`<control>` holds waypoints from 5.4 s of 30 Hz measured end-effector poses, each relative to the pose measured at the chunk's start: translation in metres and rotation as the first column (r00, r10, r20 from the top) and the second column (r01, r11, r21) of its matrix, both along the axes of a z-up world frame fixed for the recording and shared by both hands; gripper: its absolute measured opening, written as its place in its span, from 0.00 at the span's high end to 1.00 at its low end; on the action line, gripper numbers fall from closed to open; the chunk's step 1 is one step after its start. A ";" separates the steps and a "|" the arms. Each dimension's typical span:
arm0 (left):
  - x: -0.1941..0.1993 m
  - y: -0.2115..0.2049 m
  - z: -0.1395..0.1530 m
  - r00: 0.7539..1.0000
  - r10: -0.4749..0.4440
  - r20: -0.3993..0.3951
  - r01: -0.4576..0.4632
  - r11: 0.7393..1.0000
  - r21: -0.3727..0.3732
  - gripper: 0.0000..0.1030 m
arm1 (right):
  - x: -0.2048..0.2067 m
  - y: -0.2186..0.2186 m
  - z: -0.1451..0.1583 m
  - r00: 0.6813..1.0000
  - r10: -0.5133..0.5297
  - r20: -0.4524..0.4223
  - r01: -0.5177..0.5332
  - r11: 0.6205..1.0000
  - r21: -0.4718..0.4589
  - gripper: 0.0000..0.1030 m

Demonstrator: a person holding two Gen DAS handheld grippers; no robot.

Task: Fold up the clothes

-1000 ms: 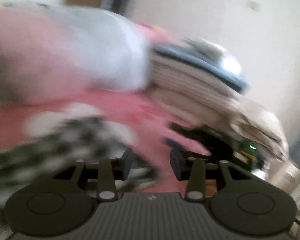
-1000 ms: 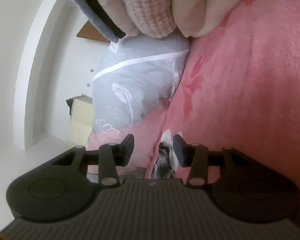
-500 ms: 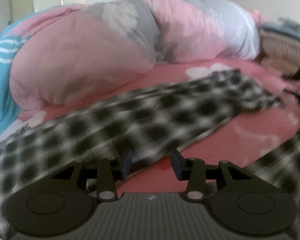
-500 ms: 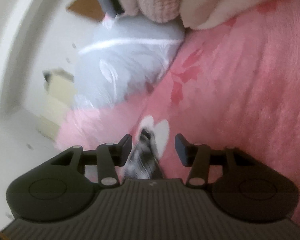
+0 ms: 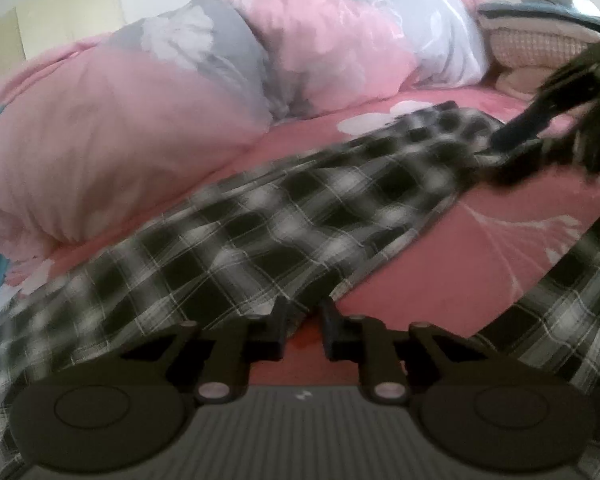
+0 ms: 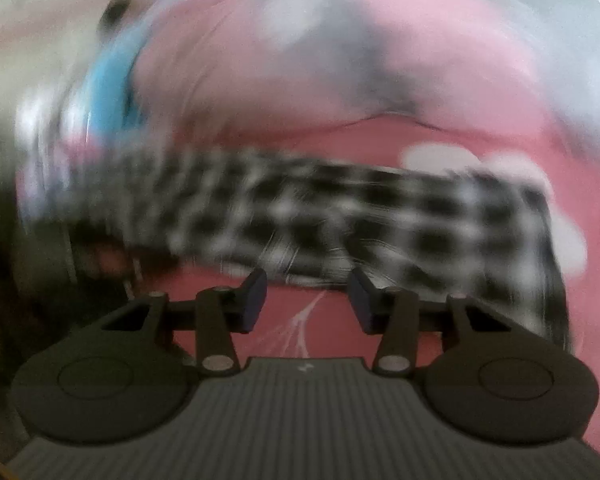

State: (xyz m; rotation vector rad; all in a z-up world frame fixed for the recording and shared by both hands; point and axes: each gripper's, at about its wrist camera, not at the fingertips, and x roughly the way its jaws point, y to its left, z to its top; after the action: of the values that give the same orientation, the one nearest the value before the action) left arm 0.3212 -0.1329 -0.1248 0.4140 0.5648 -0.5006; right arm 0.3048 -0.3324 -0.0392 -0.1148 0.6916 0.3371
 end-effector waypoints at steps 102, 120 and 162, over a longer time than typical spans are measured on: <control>-0.003 0.000 -0.011 0.988 -0.152 -0.039 0.149 0.987 -0.064 0.87 | 0.210 -0.237 -0.040 0.806 -0.576 -0.139 0.580 0.720 0.381 1.00; -0.001 0.002 -0.010 0.987 -0.155 -0.040 0.152 0.986 -0.067 0.86 | 0.008 -0.248 -0.012 0.777 -0.413 -0.475 0.628 0.458 0.629 0.64; 0.005 0.006 -0.007 0.985 -0.159 -0.062 0.153 0.984 -0.095 0.86 | 0.001 -0.267 -0.037 0.738 -0.596 -0.315 0.657 0.532 0.534 0.94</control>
State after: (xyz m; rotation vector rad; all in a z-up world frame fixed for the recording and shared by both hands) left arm 0.3257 -0.1270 -0.1322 0.3574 0.5766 -0.6909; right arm 0.3058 -0.5991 -0.0760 0.7955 0.6373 -0.1593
